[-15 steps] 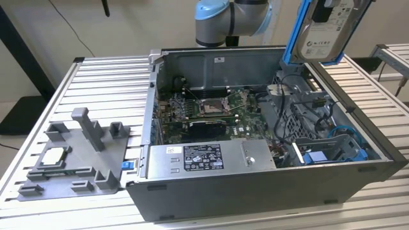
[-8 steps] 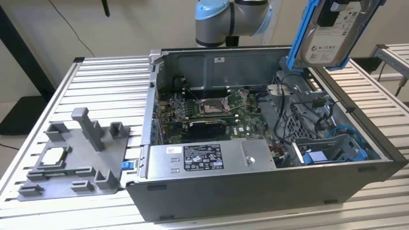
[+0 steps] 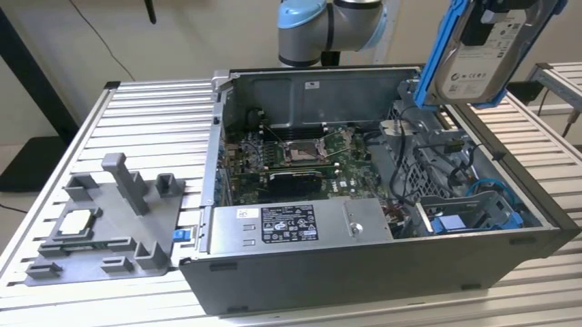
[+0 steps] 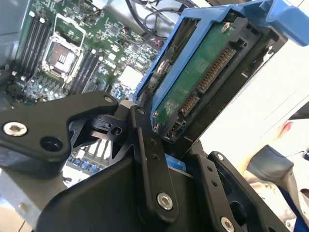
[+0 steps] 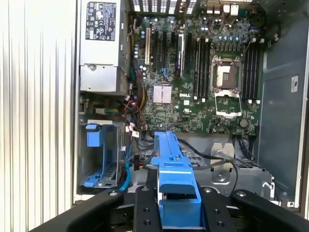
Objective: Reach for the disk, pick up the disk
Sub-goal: 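Pick up the disk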
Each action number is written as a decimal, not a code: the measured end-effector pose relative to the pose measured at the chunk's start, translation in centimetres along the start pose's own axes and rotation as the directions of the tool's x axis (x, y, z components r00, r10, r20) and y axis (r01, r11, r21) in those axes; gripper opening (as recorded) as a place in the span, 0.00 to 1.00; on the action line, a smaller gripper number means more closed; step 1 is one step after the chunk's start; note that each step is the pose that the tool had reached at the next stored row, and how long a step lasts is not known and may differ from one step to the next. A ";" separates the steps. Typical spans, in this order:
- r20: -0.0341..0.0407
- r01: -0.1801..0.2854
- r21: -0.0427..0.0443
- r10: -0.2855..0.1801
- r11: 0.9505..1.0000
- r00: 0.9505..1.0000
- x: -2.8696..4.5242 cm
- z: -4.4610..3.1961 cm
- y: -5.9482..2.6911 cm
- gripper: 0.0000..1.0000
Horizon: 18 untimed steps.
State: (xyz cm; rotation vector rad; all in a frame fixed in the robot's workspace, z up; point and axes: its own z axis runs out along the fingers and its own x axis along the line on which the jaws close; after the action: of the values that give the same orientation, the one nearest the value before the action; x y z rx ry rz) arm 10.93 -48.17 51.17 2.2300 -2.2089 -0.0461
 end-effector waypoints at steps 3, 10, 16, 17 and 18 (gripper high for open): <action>0.000 0.000 0.000 0.000 1.000 1.000 0.74 -0.01 0.01 0.00; 0.000 0.000 -0.001 0.000 1.000 1.000 2.73 -0.05 0.03 0.00; 0.000 0.000 -0.001 0.000 1.000 1.000 4.53 0.02 0.04 0.00; 0.000 0.000 -0.001 0.000 1.000 1.000 4.80 0.08 0.04 0.00; 0.000 0.000 -0.001 0.000 1.000 1.000 5.05 0.17 0.04 0.00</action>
State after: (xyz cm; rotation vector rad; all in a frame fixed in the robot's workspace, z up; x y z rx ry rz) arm 10.93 -53.22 50.90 2.2296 -2.2086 -0.0469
